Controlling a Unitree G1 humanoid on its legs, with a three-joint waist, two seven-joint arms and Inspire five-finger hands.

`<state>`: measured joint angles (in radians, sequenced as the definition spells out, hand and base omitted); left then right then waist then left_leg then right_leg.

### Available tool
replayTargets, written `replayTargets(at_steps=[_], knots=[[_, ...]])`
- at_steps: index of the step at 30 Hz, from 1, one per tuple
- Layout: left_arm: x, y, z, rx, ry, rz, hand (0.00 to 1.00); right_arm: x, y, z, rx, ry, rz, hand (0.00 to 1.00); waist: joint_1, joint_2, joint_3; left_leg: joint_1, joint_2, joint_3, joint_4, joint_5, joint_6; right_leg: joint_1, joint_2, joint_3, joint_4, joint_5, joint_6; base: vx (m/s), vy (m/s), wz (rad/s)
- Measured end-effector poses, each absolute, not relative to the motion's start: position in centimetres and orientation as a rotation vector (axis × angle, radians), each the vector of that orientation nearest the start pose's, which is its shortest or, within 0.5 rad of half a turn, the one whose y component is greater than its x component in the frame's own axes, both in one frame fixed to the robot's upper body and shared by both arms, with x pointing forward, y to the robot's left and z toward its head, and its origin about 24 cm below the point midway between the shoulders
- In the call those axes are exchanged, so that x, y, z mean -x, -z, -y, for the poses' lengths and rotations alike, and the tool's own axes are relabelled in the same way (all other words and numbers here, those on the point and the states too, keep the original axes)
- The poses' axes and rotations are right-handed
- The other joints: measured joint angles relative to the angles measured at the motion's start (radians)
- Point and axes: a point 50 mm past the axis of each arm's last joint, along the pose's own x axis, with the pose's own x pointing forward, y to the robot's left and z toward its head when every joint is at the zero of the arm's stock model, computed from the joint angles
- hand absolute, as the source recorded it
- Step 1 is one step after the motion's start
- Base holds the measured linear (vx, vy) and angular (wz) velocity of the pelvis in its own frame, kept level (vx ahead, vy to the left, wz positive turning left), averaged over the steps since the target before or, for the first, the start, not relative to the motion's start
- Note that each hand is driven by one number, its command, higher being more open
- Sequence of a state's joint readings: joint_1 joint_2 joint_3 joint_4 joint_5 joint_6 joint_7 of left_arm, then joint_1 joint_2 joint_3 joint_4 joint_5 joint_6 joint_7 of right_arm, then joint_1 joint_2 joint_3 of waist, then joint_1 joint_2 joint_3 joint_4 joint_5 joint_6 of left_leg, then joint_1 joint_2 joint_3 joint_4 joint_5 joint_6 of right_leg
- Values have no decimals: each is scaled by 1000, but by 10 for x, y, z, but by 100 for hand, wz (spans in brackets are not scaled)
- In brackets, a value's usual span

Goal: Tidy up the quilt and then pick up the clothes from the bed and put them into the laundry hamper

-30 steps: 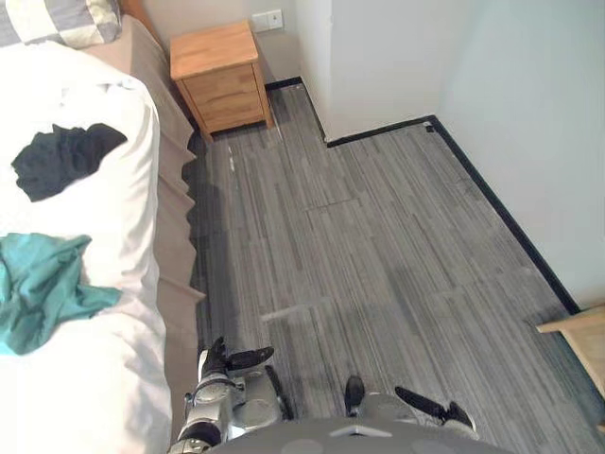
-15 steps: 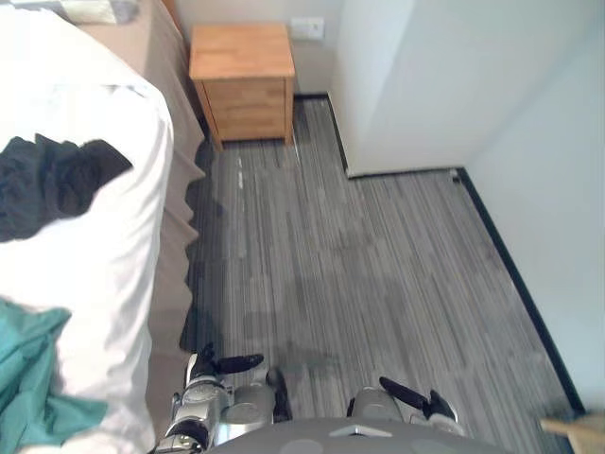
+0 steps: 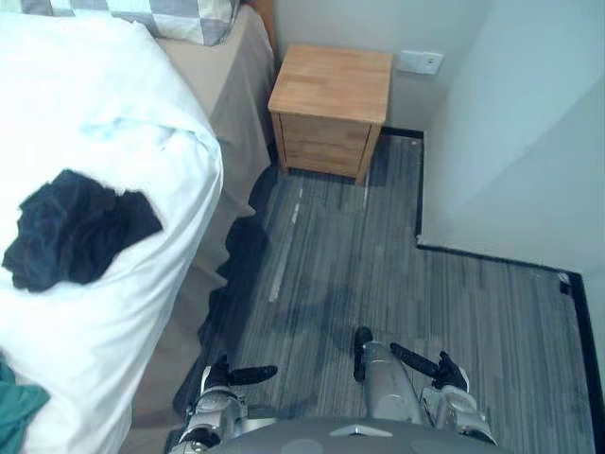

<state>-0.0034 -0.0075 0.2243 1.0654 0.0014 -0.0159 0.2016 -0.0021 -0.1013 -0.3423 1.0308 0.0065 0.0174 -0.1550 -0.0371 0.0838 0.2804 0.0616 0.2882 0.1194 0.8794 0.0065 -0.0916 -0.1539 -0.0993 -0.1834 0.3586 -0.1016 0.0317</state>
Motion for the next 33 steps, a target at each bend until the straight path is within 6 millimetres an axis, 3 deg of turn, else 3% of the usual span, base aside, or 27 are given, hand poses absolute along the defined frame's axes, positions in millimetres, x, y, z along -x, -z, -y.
replayTargets(at_steps=[2, 4, 5, 6, 8, 9, 10, 12, 13, 14, 15, 16, 17, 19, 21, 22, 23, 24, 25, 26, 27, 28, 30, 31, 32, 33], knots=[[-127, 153, -187, 25, -402, -1014, 100, -117, 149, 236, 5, 505, -1046, 100, 24, -1, 11, -99, 42, 69, 200, -115, 16, 143, 27, -4, -98, -6, -9, 615, -366, -14], [-132, 149, -191, 23, -412, -980, 100, -115, 150, 232, 17, 492, -1058, 100, 37, -18, 7, -183, 30, 148, 160, -185, 16, 250, 24, -3, -198, -9, -11, 468, -230, -19], [-134, 148, -192, 29, -418, -963, 100, -116, 150, 231, 12, 489, -1059, 100, 41, -22, 9, -219, 15, 188, 85, -218, 11, 285, 16, -6, -229, -11, -6, 438, -99, -14], [-137, 147, -193, 33, -415, -950, 100, -117, 152, 227, 3, 484, -1071, 100, 47, -31, 11, -248, -30, 299, -136, -236, 16, 328, -11, -22, -250, -29, 20, 435, -70, -6], [-137, 147, -192, 32, -410, -952, 100, -118, 152, 227, -5, 489, -1071, 100, 46, -30, 10, -246, -54, 392, -292, -210, 31, 360, -23, -48, -263, -50, 41, 411, -25, 23], [-131, 150, -190, 32, -404, -974, 100, -112, 152, 233, 1, 502, -1083, 100, 38, -10, -6, -240, -66, 593, -494, -83, 230, 412, -1, -96, -271, -103, 78, 601, 58, 96], [-132, 148, -201, 17, -422, -970, 100, -107, 156, 220, 0, 472, -1107, 100, 38, -73, -32, -231, -127, 624, -492, -150, 233, 415, -57, -134, -217, -153, 98, 597, 67, 112], [-131, 149, -203, 27, -428, -977, 100, -106, 157, 218, 20, 448, -1114, 100, 34, -94, -34, -219, -168, 573, -525, -181, 223, 361, -99, -151, -16, -164, 107, 587, 91, 102], [-129, 149, -205, 16, -423, -990, 100, -106, 158, 217, 12, 446, -1121, 100, 31, -108, -34, -178, -214, 522, -573, -172, 222, 282, -149, -142, 226, -117, 155, 537, 101, 111], [-129, 150, -204, 6, -413, -995, 100, -104, 158, 216, 12, 440, -1127, 100, 30, -116, -33, -155, -235, 490, -592, -173, 221, 243, -167, -120, 347, -64, 187, 513, 66, 152], [-128, 151, -205, -21, -388, -1014, 100, -98, 160, 215, 11, 439, -1148, 100, 26, -126, -34, -115, -262, 422, -617, -176, 213, 176, -172, -78, 553, -55, 210, 501, -20, 186], [-124, 153, -205, -25, -387, -1036, 100, -100, 159, 216, 12, 439, -1133, 100, 12, -123, -35, -63, -270, 345, -639, -175, 209, 117, -177, -84, 677, -75, 178, 488, -67, 173], [-123, 153, -205, -26, -388, -1038, 100, -101, 159, 216, 16, 436, -1128, 100, 10, -120, -35, -54, -271, 329, -643, -173, 205, 108, -178, -92, 682, -81, 167, 442, -141, 165], [-122, 154, -205, -41, -378, -1056, 100, -110, 155, 217, 85, 387, -1088, 100, 9, -109, -33, 8, -266, 193, -694, -147, 164, 37, -175, -118, 562, -134, 80, 451, -278, 162], [-122, 154, -204, -50, -368, -1057, 100, -111, 155, 216, 93, 378, -1083, 100, 10, -109, -33, 20, -262, 123, -709, -133, 142, 19, -157, -79, 428, -145, 63, 301, -328, 153], [-123, 154, -201, -61, -351, -1056, 100, -111, 155, 215, 96, 372, -1083, 100, 7, -113, -36, 18, -259, 45, -723, -109, 104, 3, -105, 91, 212, -142, 68, 243, -392, 161], [-124, 154, -201, -68, -340, -1054, 100, -111, 155, 215, 95, 370, -1083, 100, 6, -115, -37, 13, -261, 19, -728, -102, 92, 1, -89, 169, 130, -137, 76, 226, -419, 196], [-125, 153, -200, -68, -337, -1049, 100, -111, 155, 214, 93, 368, -1084, 100, 7, -120, -40, 4, -264, -33, -734, -97, 77, 3, -75, 315, 2, -116, 100, 172, -496, 178], [-125, 153, -203, -70, -346, -1050, 100, -110, 156, 212, 87, 364, -1088, 100, 8, -141, -49, -2, -271, -66, -745, -94, 44, 12, -78, 420, -102, -66, 132, 165, -524, 181], [-124, 153, -207, -75, -354, -1051, 100, -108, 157, 207, 79, 359, -1098, 100, 8, -158, -53, -2, -281, -78, -752, -95, 28, 22, -95, 445, -141, -1, 142, 150, -554, 163], [-124, 153, -209, -63, -373, -1054, 100, -111, 157, 208, 75, 358, -1096, 100, 6, -151, -40, 17, -273, -80, -772, -105, 5, 35, -99, 408, -127, 6, 123, 72, -410, 127], [-117, 157, -198, -19, -375, -1082, 100, -113, 155, 219, 117, 363, -1097, 100, 16, -94, -58, 19, -208, -43, -811, -100, -15, 40, -50, 371, -126, 11, 121, 75, -408, 101], [-113, 159, -188, 56, -418, -1089, 100, -125, 149, 224, 167, 348, -1055, 100, 33, -47, -64, 30, -130, -10, -855, -67, -55, 60, 9, 309, -138, 10, 104, 47, -329, 55], [-113, 159, -189, 69, -432, -1088, 100, -128, 148, 222, 173, 338, -1051, 100, 36, -45, -64, 26, -117, -7, -854, -56, -60, 64, 18, 289, -135, 10, 101, -10, -241, 68], [-114, 158, -191, 76, -434, -1074, 100, -132, 148, 217, 185, 310, -1036, 100, 36, -49, -63, 12, -99, 24, -836, -35, -57, 78, 17, 242, -131, 0, 73, -37, -198, 93], [-116, 157, -194, 77, -443, -1062, 100, -134, 147, 212, 190, 292, -1021, 100, 30, -72, -53, -11, -81, 136, -799, -41, -41, 89, 4, 188, -135, -8, 36, -100, -206, 112]])
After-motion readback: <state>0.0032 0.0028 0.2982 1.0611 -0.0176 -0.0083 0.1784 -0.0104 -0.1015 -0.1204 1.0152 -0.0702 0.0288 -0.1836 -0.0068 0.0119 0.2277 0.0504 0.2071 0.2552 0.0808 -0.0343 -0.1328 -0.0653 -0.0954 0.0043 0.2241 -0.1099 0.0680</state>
